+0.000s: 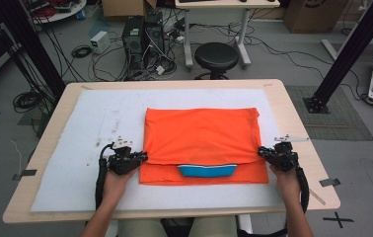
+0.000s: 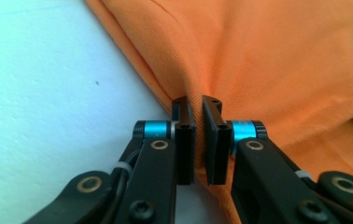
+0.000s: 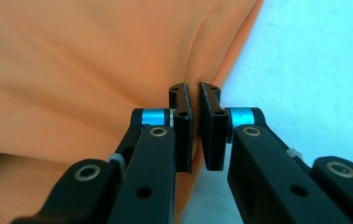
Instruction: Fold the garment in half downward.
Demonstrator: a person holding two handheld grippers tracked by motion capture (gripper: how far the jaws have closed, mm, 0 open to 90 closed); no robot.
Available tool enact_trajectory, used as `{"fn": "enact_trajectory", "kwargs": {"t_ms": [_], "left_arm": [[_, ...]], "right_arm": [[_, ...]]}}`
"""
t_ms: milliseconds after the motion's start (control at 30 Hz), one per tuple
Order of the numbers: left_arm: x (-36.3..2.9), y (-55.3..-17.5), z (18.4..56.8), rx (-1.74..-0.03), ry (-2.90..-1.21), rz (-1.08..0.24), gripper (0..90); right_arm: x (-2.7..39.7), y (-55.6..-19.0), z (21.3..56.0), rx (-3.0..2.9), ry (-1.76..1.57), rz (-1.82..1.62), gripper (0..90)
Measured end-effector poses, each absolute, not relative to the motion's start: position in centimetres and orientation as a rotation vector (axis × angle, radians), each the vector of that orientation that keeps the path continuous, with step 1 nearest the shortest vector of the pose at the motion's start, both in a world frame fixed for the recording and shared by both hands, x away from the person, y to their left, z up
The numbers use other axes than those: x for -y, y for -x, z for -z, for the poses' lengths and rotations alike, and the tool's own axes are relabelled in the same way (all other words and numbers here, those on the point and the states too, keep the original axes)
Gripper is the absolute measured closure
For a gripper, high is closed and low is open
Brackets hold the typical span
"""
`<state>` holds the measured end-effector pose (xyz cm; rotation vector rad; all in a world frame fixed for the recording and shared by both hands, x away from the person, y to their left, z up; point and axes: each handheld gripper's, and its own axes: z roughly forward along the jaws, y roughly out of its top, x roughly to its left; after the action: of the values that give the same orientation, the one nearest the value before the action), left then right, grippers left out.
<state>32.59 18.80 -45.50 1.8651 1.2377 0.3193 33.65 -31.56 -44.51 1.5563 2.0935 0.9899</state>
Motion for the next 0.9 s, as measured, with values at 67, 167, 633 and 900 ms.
{"fn": "enact_trajectory", "kwargs": {"t_ms": [67, 167, 633, 900], "left_arm": [[-18.7, -32.2, 45.5, -1.231, -1.859, -0.304, 84.3], [-18.4, -31.7, 45.4, -1.218, -1.864, -0.296, 84.2], [-19.1, -31.7, 45.2, -1.188, -1.797, -0.397, 51.6], [-19.8, -32.4, 44.8, -1.099, -1.696, -0.481, 26.7]], "right_arm": [[31.7, -33.3, 44.2, -2.088, -1.544, -0.981, 85.4], [32.0, -32.8, 43.8, -2.076, -1.53, -0.963, 85.3], [31.4, -32.2, 43.1, -2.034, -1.427, -0.945, 54.1], [31.4, -32.2, 43.1, -1.987, -1.379, -1.001, 30.2]]}}
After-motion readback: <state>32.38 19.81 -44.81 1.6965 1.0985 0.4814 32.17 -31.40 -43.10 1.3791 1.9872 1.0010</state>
